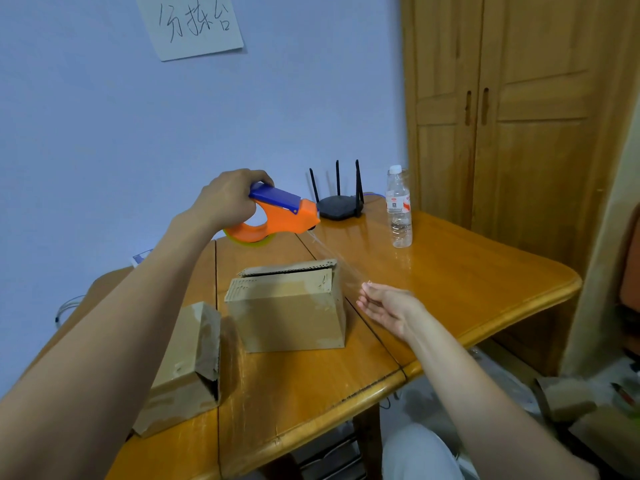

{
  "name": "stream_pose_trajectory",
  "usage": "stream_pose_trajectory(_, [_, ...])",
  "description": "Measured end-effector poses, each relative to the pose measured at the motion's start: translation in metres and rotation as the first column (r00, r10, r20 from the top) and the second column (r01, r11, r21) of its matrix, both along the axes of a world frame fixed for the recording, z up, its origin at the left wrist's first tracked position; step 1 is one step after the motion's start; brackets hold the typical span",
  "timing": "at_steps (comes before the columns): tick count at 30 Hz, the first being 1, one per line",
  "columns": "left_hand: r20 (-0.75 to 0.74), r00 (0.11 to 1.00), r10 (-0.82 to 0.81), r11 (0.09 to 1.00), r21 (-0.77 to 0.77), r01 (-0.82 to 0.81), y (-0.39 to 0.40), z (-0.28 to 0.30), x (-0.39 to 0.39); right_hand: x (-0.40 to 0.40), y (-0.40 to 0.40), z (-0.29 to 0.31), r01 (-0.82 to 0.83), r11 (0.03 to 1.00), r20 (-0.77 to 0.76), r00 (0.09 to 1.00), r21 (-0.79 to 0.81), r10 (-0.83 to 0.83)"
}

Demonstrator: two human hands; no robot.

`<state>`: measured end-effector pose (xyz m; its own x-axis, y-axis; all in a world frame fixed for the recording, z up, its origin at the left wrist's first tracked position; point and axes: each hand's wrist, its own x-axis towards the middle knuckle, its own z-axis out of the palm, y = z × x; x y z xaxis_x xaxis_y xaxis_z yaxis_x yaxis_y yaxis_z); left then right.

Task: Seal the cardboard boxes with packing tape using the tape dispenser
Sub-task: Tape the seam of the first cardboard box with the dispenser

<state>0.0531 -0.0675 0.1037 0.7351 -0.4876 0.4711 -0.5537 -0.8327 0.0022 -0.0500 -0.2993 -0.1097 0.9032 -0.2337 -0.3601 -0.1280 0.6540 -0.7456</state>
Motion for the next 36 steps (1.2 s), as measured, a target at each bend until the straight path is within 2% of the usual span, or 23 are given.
stream_pose_trajectory(8, [0.032,0.999,-0.001,1.000,0.021,0.000,-0.016,0.007,-0.003,-0.006,0.010,-0.009,0.056,0.994,0.025,0.998,0.093,-0.058])
stream_pose_trajectory(26, [0.052,0.998,-0.018,0.999,0.044,0.015,-0.027,0.006,-0.006,0.001,0.041,-0.030,0.245,0.964,0.006,0.969,-0.100,-0.246])
stream_pose_trajectory(31, [0.060,0.998,-0.025,0.999,0.047,0.022,-0.027,0.005,-0.006,0.004,0.051,-0.033,0.276,0.931,0.012,0.960,-0.238,-0.281])
stream_pose_trajectory(36, [0.055,0.998,-0.026,0.999,0.045,0.023,-0.024,0.003,-0.004,0.005,0.059,-0.036,0.312,0.828,0.045,0.943,-0.465,-0.330])
